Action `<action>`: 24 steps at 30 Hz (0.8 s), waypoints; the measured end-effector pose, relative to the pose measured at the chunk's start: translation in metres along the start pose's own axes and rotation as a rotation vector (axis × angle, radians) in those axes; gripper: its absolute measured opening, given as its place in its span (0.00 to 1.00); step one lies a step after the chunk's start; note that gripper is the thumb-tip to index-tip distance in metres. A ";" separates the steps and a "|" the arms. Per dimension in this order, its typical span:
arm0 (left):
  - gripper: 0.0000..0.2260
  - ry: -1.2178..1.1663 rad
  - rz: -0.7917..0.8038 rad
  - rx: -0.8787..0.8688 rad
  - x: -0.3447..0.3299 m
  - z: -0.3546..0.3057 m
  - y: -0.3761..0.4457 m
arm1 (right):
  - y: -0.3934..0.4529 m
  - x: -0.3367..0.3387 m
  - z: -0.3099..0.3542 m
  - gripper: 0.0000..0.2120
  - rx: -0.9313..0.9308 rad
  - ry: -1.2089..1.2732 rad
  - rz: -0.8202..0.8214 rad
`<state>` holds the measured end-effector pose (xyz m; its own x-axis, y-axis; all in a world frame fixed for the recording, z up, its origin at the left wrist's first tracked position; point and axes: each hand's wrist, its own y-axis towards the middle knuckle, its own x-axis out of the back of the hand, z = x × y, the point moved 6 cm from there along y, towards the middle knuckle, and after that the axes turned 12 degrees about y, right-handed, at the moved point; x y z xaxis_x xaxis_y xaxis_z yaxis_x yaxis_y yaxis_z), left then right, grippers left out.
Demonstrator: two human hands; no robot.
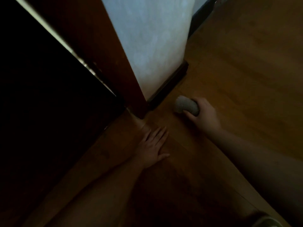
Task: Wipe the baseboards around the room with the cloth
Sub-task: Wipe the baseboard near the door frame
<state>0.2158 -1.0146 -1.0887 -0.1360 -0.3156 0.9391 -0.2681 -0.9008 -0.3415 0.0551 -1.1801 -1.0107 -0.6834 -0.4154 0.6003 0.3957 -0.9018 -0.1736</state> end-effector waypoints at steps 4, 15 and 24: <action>0.34 -0.007 -0.093 0.027 -0.006 0.014 -0.020 | 0.009 -0.036 0.022 0.24 0.126 0.043 0.078; 0.35 0.031 -0.172 0.038 -0.010 0.036 -0.034 | 0.024 -0.077 0.035 0.24 0.226 -0.029 0.238; 0.35 0.040 -0.196 0.012 -0.017 0.039 -0.031 | 0.060 -0.053 0.021 0.24 0.284 -0.134 0.258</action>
<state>0.2634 -0.9931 -1.0926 -0.1202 -0.1216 0.9853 -0.2814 -0.9476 -0.1513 0.1283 -1.2097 -1.0363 -0.4610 -0.5876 0.6650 0.7103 -0.6936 -0.1205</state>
